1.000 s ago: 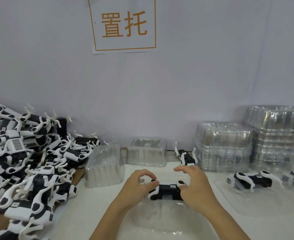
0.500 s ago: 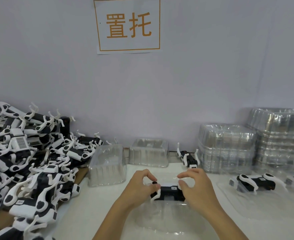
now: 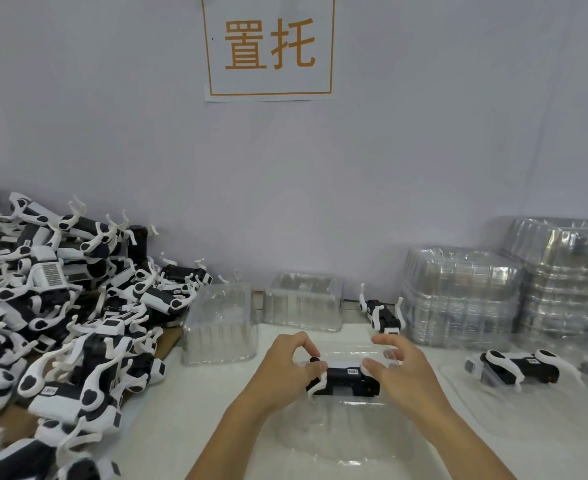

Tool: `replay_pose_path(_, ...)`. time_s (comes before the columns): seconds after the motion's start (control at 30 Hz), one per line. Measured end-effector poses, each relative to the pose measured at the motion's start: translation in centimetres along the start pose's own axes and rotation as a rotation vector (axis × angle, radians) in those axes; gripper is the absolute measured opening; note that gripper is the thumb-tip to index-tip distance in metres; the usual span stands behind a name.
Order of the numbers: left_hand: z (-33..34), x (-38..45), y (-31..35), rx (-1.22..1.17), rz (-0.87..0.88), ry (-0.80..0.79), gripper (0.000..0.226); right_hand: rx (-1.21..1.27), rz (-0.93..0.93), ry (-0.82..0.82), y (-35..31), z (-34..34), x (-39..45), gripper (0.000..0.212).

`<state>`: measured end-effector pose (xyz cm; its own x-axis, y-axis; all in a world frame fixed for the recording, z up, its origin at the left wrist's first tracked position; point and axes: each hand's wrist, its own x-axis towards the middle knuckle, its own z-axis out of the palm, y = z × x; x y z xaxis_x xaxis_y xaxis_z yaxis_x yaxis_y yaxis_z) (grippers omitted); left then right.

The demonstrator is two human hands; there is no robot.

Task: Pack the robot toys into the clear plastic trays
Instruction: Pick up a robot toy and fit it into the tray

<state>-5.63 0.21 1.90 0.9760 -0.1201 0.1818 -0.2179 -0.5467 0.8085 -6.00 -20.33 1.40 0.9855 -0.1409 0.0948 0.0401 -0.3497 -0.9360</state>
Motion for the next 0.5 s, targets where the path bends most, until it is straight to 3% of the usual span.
replay_pose_path(0.13,0.0,0.0,0.6,0.21,0.163,0.037,0.006,0.045,-0.014,0.01,0.0,0.3,-0.2,0.029)
replay_pose_path(0.33,0.6,-0.6,1.7,0.485,0.177,-0.141,0.05,0.134,0.012,-0.011,0.2,0.4,0.1,0.033)
replay_pose_path(0.5,0.0,-0.7,1.7,0.538,0.124,-0.271,0.08,0.195,0.029,0.014,0.7,0.5,0.5,0.034)
